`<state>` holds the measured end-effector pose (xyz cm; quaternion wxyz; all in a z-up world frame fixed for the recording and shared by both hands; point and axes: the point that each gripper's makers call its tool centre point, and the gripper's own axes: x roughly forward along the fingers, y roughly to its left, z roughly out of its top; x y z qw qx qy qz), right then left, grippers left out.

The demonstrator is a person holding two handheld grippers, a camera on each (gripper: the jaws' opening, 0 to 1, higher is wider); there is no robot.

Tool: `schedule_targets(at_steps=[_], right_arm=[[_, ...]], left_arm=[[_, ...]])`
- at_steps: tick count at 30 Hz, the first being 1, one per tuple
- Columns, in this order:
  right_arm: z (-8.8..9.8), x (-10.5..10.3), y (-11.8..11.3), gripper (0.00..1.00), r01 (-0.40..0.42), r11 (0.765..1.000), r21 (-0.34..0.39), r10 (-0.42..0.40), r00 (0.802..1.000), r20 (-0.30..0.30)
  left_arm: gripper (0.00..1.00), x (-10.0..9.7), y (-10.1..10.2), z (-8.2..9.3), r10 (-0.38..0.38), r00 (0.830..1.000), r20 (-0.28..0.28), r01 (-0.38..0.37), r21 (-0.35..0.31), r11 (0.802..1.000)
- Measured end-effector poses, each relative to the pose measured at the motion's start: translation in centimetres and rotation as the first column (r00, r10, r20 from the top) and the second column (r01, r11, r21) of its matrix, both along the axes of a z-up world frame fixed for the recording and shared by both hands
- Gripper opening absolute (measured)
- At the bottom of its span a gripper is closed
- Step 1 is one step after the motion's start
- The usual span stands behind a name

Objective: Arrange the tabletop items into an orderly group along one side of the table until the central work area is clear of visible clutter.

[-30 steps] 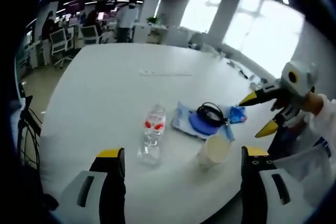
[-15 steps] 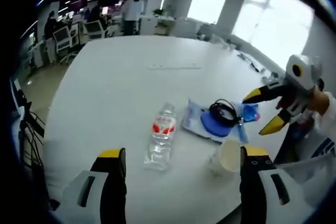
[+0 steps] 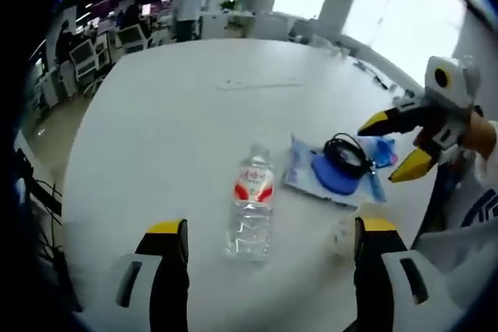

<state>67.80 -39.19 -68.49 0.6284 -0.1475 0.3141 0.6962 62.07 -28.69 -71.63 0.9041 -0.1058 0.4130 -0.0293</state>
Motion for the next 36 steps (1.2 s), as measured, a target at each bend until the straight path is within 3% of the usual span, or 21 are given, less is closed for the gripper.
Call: schedule_targets(at_steps=[6,11,25,36], right_arm=[[-1.3,0.6,0.9,0.47,0.006,0.999,-0.034,-0.006,1.000,-0.008],[-1.8,1.2,2.0,0.46,0.051,0.999,-0.016,-0.052,0.996,-0.074],[-3.7,2.3,2.6,0.46,0.145,0.989,-0.026,-0.147,0.978,-0.148],[-3.9,2.6,3.4,0.46,0.186,0.982,-0.022,-0.186,0.964,-0.188]], left_arm=[[0.85,0.4,-0.1,-0.9,-0.010,1.000,-0.020,0.010,-0.010,1.000],[0.84,0.9,0.2,-1.6,-0.019,0.999,-0.032,0.018,-0.010,1.000],[0.83,2.5,0.4,-4.1,-0.046,0.996,-0.075,0.045,-0.013,0.999],[0.82,3.3,0.7,-5.4,-0.040,0.995,-0.094,0.039,-0.014,0.999]])
